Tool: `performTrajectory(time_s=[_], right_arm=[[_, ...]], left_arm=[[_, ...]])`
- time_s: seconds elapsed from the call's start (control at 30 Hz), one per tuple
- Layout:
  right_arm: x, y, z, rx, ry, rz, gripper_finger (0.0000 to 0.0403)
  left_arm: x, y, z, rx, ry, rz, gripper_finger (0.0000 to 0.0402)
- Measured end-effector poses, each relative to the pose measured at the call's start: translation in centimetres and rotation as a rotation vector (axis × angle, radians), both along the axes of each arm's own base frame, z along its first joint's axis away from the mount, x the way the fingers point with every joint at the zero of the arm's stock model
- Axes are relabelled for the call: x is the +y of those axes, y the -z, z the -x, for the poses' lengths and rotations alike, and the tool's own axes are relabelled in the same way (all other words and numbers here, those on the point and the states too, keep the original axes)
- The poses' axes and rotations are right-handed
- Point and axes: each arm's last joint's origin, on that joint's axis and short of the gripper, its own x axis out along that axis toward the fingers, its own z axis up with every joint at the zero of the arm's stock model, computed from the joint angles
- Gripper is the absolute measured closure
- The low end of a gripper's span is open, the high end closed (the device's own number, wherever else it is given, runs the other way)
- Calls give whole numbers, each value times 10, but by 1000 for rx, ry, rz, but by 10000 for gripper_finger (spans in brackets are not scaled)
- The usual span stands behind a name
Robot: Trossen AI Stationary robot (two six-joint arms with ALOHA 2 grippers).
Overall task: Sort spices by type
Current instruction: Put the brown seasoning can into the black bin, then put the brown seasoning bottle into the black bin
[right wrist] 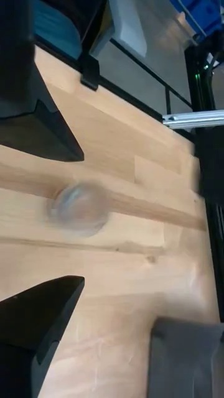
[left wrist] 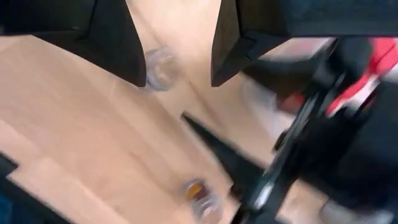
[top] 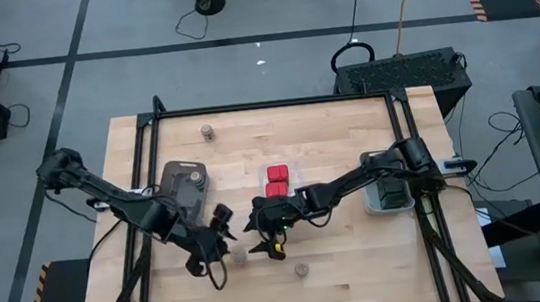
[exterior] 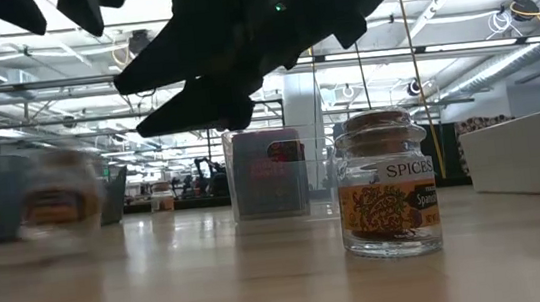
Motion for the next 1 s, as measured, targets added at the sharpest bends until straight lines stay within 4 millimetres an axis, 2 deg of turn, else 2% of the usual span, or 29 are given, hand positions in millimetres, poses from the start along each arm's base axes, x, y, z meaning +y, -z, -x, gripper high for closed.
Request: performTrajectory(time_s=[0.13, 0.23, 0.5, 0.57, 0.77, 1.0], right_arm=[[-3, -3, 1, 7, 8, -2, 104], [-4, -5, 3, 25, 47, 12, 104], [3, -6, 8, 55, 31, 34, 104], [6, -6, 8, 54, 22, 38, 104], [14, -7, 10, 51, 29, 49, 104], [22, -5, 12, 62, 1, 37, 104]], left_arm=[[10, -10, 13, 5, -84, -5, 219], [13, -11, 19, 21, -119, 21, 230], [10, 31, 32, 221, -205, 191, 267], [6, 35, 33, 210, -203, 213, 271], [-8, 27, 29, 99, -135, 295, 272], [-19, 22, 31, 35, -56, 293, 272]])
